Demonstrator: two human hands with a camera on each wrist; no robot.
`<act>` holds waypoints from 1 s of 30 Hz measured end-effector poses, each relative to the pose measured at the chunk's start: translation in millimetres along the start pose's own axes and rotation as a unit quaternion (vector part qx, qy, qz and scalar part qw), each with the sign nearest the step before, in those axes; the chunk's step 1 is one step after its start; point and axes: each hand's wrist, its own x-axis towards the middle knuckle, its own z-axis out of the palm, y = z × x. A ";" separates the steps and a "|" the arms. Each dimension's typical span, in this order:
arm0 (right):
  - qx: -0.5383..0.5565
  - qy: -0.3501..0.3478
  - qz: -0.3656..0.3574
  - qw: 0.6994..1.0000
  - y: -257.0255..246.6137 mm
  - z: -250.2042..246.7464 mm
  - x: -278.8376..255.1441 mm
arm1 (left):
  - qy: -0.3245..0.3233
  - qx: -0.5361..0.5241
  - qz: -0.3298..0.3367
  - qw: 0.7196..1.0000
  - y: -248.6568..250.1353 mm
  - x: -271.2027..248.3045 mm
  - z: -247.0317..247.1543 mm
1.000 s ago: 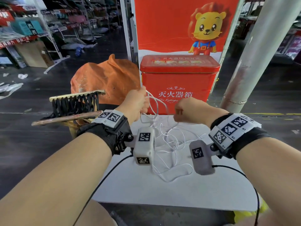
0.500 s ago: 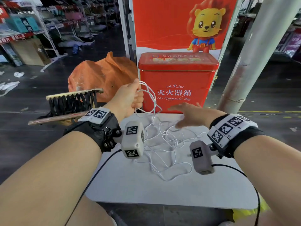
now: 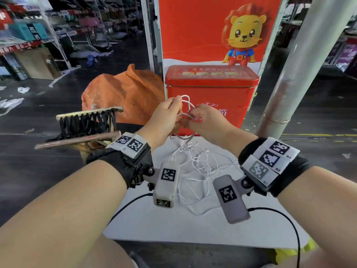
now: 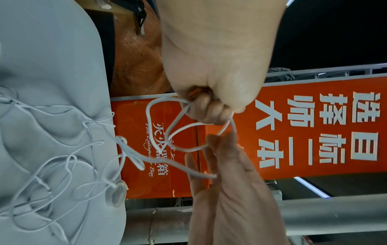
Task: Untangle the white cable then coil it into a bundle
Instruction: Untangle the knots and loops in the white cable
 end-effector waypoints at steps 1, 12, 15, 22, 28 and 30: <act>0.003 0.016 -0.010 1.000 1.3 -1.6 0.5 | 0.008 -0.007 0.006 1.000 0.3 0.3 -0.7; 0.062 0.273 0.211 0.937 58.7 -31.2 2.9 | 0.061 -0.411 -0.106 0.903 26.5 1.8 -29.8; -0.017 0.212 0.250 0.945 66.9 -27.8 2.3 | 0.014 -0.494 -0.094 0.864 39.1 0.5 -30.4; -0.081 0.089 0.269 0.956 62.4 -0.2 5.2 | -0.061 -0.571 -0.085 0.814 49.2 -1.0 -26.2; 0.081 0.224 0.353 0.905 61.0 -9.1 12.3 | -0.109 -0.525 -0.127 0.834 51.0 -9.5 -13.2; 0.019 0.095 0.355 0.930 55.0 -3.1 9.2 | -0.110 -0.522 -0.111 0.838 52.6 -10.0 -9.6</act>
